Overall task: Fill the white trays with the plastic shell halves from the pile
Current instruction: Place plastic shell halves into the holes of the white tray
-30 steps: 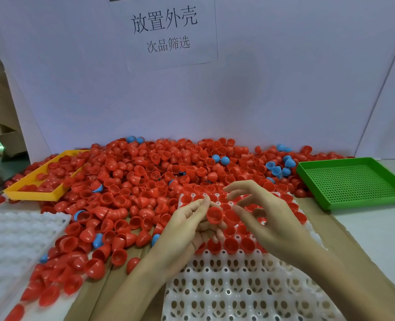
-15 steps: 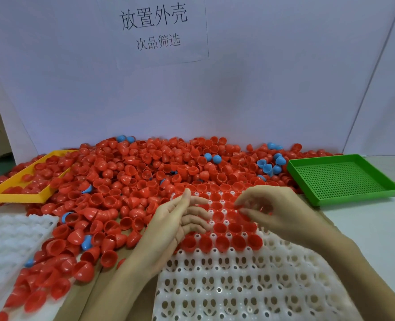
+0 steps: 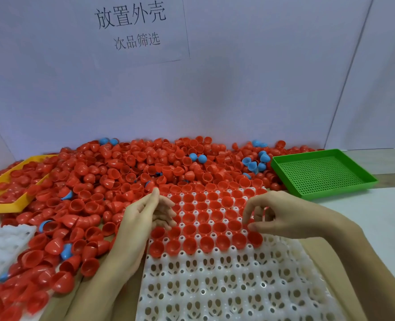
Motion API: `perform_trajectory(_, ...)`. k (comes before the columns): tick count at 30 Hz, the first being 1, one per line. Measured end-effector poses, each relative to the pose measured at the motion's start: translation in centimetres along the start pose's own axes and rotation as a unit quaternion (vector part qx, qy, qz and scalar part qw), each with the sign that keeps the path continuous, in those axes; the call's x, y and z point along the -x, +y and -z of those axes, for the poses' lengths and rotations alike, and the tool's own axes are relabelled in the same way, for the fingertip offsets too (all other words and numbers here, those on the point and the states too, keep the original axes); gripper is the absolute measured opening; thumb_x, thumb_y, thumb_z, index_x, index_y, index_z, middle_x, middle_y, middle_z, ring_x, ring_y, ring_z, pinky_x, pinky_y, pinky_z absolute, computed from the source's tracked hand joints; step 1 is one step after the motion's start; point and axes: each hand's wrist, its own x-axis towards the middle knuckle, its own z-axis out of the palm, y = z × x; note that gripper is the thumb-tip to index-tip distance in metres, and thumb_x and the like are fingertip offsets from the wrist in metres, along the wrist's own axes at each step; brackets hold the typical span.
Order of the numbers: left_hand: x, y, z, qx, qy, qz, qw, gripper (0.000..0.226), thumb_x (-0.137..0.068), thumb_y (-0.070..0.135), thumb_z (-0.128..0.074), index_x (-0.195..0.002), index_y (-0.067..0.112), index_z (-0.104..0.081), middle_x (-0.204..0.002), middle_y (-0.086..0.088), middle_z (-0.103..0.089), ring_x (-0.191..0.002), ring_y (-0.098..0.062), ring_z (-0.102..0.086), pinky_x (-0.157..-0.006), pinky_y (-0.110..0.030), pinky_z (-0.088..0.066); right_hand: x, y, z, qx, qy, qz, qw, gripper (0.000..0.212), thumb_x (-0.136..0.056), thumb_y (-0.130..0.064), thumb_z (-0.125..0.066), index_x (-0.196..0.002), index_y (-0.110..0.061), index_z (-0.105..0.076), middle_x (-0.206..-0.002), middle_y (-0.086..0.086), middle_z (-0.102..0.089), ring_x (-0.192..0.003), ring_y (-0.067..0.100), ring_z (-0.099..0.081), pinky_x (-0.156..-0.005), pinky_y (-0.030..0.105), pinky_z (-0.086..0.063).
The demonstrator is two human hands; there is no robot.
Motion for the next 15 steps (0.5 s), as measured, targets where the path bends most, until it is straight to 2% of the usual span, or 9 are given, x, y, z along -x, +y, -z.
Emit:
perform_trajectory(3, 0.0, -0.4, -0.1, -0.126, 0.046, -0.089, 0.987, 0.038, -0.107, 0.036, -0.051, -0.089, 0.015, -0.076, -0.082, -0.009, -0.073, -0.077, -0.025, -0.072, -0.069, -0.03, -0.06, -0.5, 0.0, -0.5, 0.004, 0.028, 0.003, 1.0, 0.006, -0.099, -0.036, -0.069, -0.094, -0.035, -0.072, -0.069, -0.018, -0.066, -0.062, 0.001, -0.06, -0.059, 0.019, -0.045)
perform_trajectory(6, -0.3, -0.9, -0.1, -0.315, 0.072, -0.195, 0.926, 0.016, -0.104, 0.026, -0.059, -0.1, 0.022, -0.074, -0.094, 0.012, -0.07, -0.094, -0.009, -0.067, -0.084, -0.018, -0.052, -0.8, -0.2, -1.0, 0.012, 0.045, 0.006, 0.999, 0.011, -0.101, -0.04, -0.065, -0.092, -0.037, -0.069, -0.066, -0.028, -0.063, -0.062, -0.001, -0.059, -0.059, 0.016, -0.043)
perform_trajectory(9, -2.1, -1.5, -0.2, -0.418, 0.047, -0.181, 0.889, 0.019, -0.104, 0.028, -0.061, -0.12, 0.023, -0.07, -0.12, 0.016, -0.058, -0.118, -0.002, -0.05, -0.099, -0.012, -0.036, -1.2, -0.4, -1.6, 0.023, 0.065, 0.011, 0.998, 0.014, -0.102, -0.04, -0.064, -0.089, -0.036, -0.068, -0.064, -0.014, -0.063, -0.061, 0.001, -0.057, -0.058, 0.017, -0.041)
perform_trajectory(11, -4.0, -1.7, -0.3, -0.451, 0.038, -0.172, 0.875, 0.027, -0.104, 0.029, -0.061, -0.129, 0.02, -0.066, -0.129, 0.013, -0.053, -0.124, -0.002, -0.042, -0.104, -0.013, -0.029, -1.4, -0.5, -1.9, 0.033, 0.075, 0.011, 0.997, 0.015, -0.103, -0.039, -0.063, -0.089, -0.035, -0.067, -0.066, -0.009, -0.065, -0.063, 0.003, -0.058, -0.058, 0.018, -0.039)
perform_trajectory(15, -8.8, -1.1, -0.4, -0.506, 0.022, -0.174, 0.844, 0.032, -0.105, 0.028, -0.059, -0.133, 0.014, -0.064, -0.144, 0.001, -0.051, -0.135, -0.018, -0.043, -0.115, -0.031, -0.033, -1.5, -0.7, -2.1, 0.038, 0.087, 0.009, 0.995, 0.016, -0.103, -0.04, -0.062, -0.096, -0.029, -0.071, -0.07, -0.009, -0.067, -0.066, 0.0, -0.059, -0.059, 0.015, -0.039)
